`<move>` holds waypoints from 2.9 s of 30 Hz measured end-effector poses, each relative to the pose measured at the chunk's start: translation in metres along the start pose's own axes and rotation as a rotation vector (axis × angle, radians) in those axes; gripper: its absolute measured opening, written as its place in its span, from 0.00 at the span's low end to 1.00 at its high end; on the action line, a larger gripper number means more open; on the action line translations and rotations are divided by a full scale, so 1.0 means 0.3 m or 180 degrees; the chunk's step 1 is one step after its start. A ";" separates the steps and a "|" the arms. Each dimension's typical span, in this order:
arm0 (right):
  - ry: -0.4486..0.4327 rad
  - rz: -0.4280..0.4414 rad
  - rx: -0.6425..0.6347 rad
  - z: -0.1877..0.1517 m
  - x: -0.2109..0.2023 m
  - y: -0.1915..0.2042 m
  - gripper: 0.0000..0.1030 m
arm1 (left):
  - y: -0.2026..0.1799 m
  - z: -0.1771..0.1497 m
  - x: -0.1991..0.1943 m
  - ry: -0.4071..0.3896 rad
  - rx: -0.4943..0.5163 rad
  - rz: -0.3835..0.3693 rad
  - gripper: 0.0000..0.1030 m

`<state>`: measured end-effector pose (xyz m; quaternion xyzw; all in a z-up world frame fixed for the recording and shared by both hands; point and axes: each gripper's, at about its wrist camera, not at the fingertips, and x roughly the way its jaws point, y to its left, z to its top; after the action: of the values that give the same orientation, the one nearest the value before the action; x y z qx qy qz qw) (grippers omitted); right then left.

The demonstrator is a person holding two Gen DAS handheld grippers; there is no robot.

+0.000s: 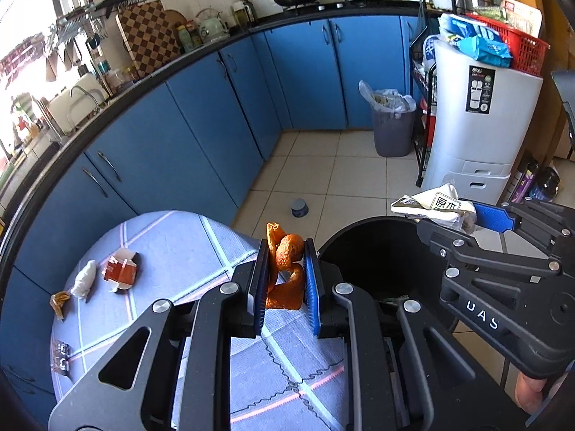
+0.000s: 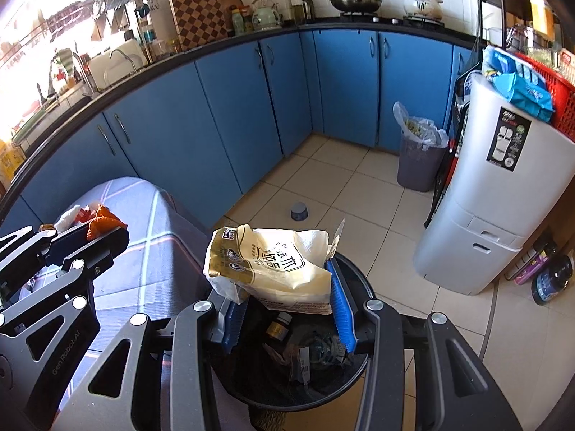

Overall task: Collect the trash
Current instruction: 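Carry the bread bag and orange paper over the black bin with both grippers, then open both grippers to drop the bread bag and orange paper into the bin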

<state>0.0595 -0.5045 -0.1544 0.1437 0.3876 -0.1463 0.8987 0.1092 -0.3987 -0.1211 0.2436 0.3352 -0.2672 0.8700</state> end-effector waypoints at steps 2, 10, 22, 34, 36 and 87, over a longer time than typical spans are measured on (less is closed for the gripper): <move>0.0052 -0.0013 -0.0007 -0.002 0.028 0.001 0.40 | 0.000 -0.004 0.036 0.0058 -0.0016 -0.0031 0.19; 0.0261 -0.0048 0.0006 -0.012 0.145 -0.003 0.40 | -0.017 -0.002 0.142 0.0175 0.0011 -0.0118 0.19; 0.0483 -0.0099 0.0015 -0.034 0.273 -0.002 0.41 | -0.008 -0.011 0.264 0.0333 0.0004 -0.0203 0.19; 0.0593 -0.0008 0.0203 -0.032 0.301 -0.019 0.70 | 0.015 -0.005 0.286 0.0341 -0.0053 -0.0211 0.19; 0.0599 -0.0019 0.0223 -0.034 0.301 -0.024 0.71 | 0.015 -0.005 0.285 0.0340 -0.0054 -0.0214 0.19; 0.0418 -0.0227 0.0117 -0.035 0.173 -0.043 0.71 | 0.034 0.048 0.164 0.0081 -0.0298 -0.0177 0.92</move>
<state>0.0818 -0.5203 -0.2016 0.1555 0.4479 -0.1755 0.8628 0.1532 -0.4148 -0.1443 0.1967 0.3650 -0.2721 0.8684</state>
